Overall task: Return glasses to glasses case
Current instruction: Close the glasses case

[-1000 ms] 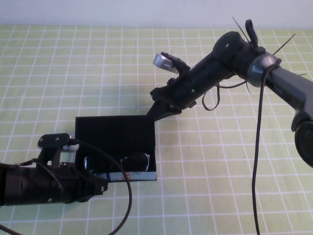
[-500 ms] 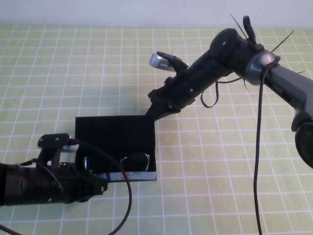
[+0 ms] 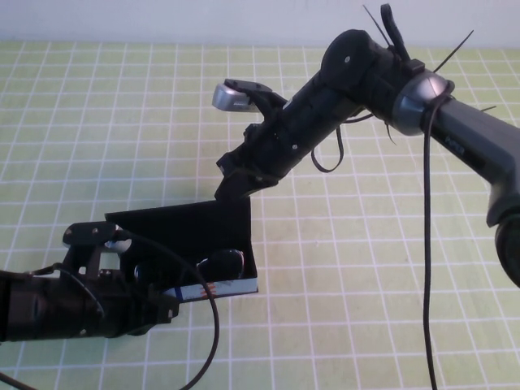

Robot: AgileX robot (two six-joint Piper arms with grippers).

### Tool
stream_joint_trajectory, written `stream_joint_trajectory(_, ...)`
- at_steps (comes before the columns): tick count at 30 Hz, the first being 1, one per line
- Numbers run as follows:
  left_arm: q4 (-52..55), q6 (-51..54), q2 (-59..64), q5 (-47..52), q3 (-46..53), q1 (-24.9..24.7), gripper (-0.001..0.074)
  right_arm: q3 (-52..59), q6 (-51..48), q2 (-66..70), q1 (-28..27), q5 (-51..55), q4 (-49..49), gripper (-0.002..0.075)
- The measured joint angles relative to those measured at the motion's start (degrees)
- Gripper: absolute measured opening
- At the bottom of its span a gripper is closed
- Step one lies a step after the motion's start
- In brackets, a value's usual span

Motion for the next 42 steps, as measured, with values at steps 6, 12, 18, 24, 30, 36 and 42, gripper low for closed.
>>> stream_joint_trajectory(6, 0.0, 0.0, 0.0, 0.0, 0.0, 0.0, -0.0002, 8.9, -1.1, -4.6, 0.9, 0.0, -0.2, -0.0011)
stream_joint_trajectory(12, 3.5, -4.1, -0.1, 0.3, 0.0, 0.0, -0.0002, 18.1, -2.6, -8.7, 0.9, 0.0, -0.1, -0.0011)
stream_joint_trajectory(18, 15.3, -15.1, -6.3, 2.2, 0.0, 0.0, -0.0002, 23.5, -3.5, -10.2, 1.6, -0.1, -0.8, -0.0011)
stream_joint_trajectory(24, 23.5, -23.8, -18.6, 4.3, 0.0, 0.0, -0.0002, 24.3, -3.5, -9.7, 2.4, -0.2, -1.6, -0.0011)
stream_joint_trajectory(30, 25.9, -25.5, -35.8, 3.7, 0.1, 0.0, -0.0002, 24.6, -3.5, -10.5, 2.4, -0.3, -1.8, -0.0011)
stream_joint_trajectory(36, 26.2, -25.3, -56.2, -9.6, 4.9, 0.0, -0.0002, 24.8, -1.7, -17.9, 2.4, -0.3, -4.7, -0.0011)
stream_joint_trajectory(42, 25.8, -25.3, -77.9, -24.1, 14.3, 0.0, -0.0002, 26.3, 2.6, -29.7, 2.4, -0.2, -10.6, -0.0011)
